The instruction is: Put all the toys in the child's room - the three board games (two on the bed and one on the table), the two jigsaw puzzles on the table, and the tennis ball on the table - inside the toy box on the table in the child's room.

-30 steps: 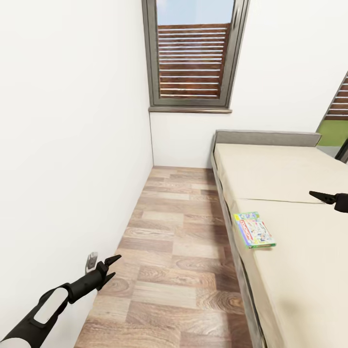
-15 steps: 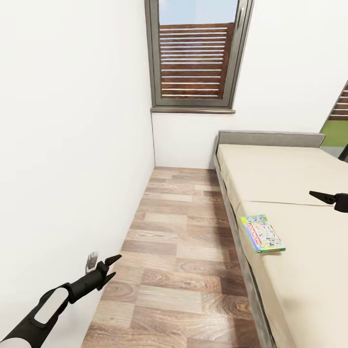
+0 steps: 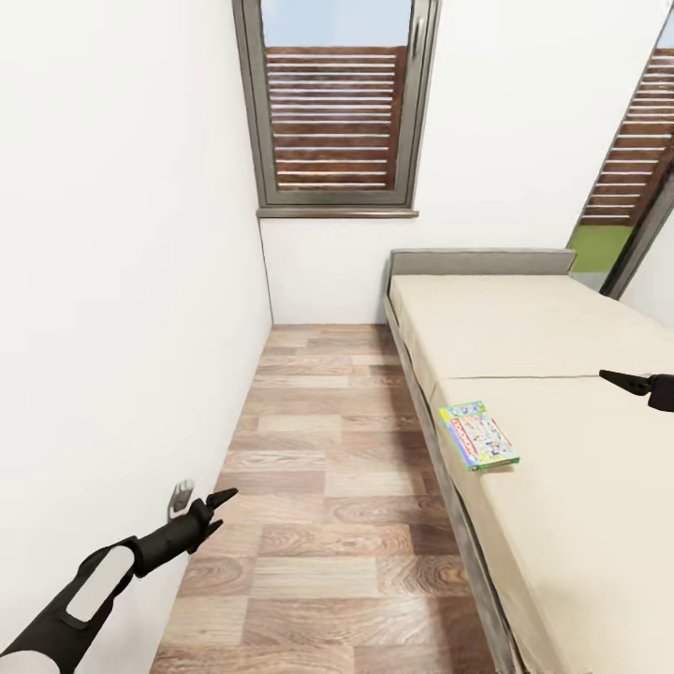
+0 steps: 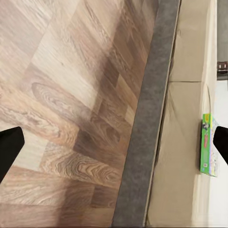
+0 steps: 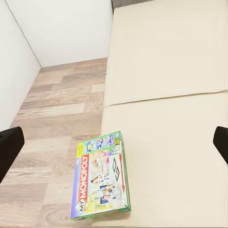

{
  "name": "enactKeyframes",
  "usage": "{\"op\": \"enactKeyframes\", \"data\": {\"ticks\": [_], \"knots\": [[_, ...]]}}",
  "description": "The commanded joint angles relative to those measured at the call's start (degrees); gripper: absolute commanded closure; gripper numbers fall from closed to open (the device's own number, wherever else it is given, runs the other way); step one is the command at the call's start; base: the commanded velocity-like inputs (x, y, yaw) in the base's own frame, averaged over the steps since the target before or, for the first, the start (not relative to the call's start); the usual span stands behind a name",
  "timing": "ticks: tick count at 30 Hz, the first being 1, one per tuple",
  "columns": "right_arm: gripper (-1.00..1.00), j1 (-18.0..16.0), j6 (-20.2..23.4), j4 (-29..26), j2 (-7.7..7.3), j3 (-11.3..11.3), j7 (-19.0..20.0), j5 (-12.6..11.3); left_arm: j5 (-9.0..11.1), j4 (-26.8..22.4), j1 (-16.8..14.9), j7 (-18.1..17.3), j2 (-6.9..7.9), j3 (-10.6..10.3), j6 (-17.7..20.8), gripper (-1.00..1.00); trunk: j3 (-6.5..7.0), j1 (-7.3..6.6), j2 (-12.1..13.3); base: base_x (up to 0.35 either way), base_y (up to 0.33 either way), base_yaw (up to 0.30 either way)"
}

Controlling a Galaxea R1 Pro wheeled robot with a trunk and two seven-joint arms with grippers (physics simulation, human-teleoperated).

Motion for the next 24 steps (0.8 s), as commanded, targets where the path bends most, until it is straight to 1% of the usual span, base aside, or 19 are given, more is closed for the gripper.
{"op": "enactKeyframes", "data": {"ticks": [1, 3, 7, 10, 16, 24], "knots": [[-1.0, -0.08, 0.28, -0.01, 0.01, -0.11, 0.45, 0.32, -0.93, -1.1, 0.03, 0.81, -0.1, -0.09, 0.18, -1.0, -0.06, -0.01, -0.02, -0.001, 0.003, -0.136], [-1.0, -0.08, 0.28, -0.01, 0.01, -0.15, 0.45, 0.32, -2.03, -2.18, 0.08, 1.73, -0.41, 0.07, 0.26, -1.0, -0.07, -0.01, -0.02, -0.001, 0.002, -0.071], [-1.0, -0.08, 0.28, -0.01, 0.01, -0.06, 0.42, 0.34, -2.52, -2.67, 0.1, 1.99, -0.76, 0.21, 0.39, -1.0, -0.07, -0.01, -0.02, 0.008, 0.012, -0.033], [-1.0, -0.08, 0.28, 0.04, 0.01, -0.03, 0.31, 0.48, -2.79, -3.04, 0.11, 2.06, -1.5, 0.09, 0.5, -1.0, -0.08, -0.01, -0.02, 0.133, 0.151, -0.01], [-1.0, -0.08, -0.36, 0.03, 0.02, 0.05, 0.22, 0.57, -2.92, -3.29, 0.11, 2.0, -1.92, 0.02, 0.58, -1.0, -0.08, -0.01, -0.02, 0.219, 0.218, -0.003], [-1.0, -0.08, -0.97, 0.07, 0.01, 0.08, 0.22, 0.61, -2.98, -3.39, 0.11, 1.94, -2.07, -0.05, 0.58, -1.0, -0.08, -0.01, -0.02, 0.298, 0.068, 0.0]]}}
